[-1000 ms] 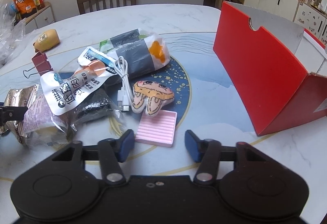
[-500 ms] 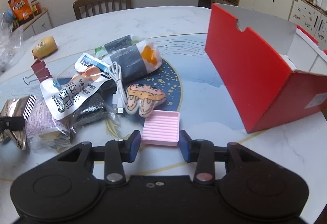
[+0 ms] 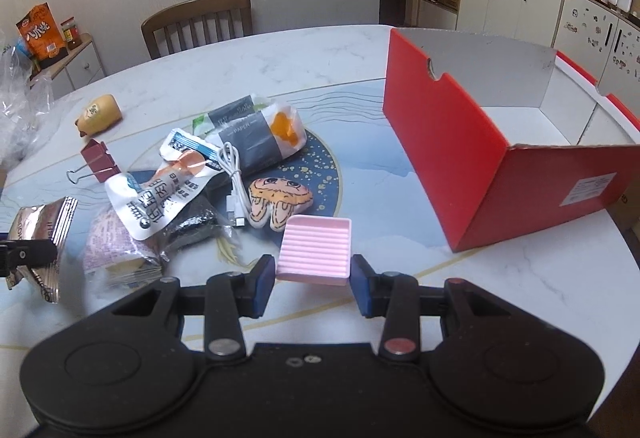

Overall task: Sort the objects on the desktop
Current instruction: 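Carry the foil bag and pink pad with both tools over the red shoebox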

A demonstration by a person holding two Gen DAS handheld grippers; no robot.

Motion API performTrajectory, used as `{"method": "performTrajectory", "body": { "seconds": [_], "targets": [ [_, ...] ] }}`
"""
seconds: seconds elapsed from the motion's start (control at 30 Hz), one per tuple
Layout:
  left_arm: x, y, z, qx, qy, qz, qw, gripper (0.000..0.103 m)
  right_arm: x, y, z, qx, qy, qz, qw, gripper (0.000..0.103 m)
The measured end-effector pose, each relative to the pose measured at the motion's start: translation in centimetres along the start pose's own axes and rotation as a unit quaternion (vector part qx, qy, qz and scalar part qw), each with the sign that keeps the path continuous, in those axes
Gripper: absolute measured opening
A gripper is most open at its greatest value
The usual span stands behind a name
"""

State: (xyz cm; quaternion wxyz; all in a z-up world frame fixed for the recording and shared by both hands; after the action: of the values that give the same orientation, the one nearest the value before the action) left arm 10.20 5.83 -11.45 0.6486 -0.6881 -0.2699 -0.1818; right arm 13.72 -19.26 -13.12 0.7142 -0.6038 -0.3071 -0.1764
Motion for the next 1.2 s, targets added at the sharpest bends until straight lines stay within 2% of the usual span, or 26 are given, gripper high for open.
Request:
{"method": "performTrajectory", "body": {
  "seconds": [0.33, 0.7, 1.2],
  "targets": [
    [1.0, -2.5, -3.7, -0.034, 0.033, -0.009, 0.9988, 0.053, 0.9, -3.8, -0.8, 0.021, 0.006, -0.004, 1.0, 0.04],
    [3.2, -4.6, -8.3, -0.071, 0.068, -0.027, 0.9948, 0.053, 3.7, -8.0, -3.3, 0.028, 0.004, -0.024, 0.999, 0.039],
    [6.7, -4.1, -15.7, -0.107, 0.11, -0.045, 0.9872, 0.053, 6.8, -8.7, -8.4, 0.017, -0.003, -0.037, 0.999, 0.039]
  ]
}}
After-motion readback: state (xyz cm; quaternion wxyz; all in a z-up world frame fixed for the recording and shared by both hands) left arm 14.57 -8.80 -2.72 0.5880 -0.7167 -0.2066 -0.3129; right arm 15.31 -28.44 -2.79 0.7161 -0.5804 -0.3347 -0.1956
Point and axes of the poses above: each gripper's, at about its wrist camera, not at the fingertips, and y roughly the way its jaws point, z to its left, x to its top, the point moved 6 cm from there along y, roughly the way its jaws point, and after that the axes turned 1 degree about x, right-handed, at the moved point
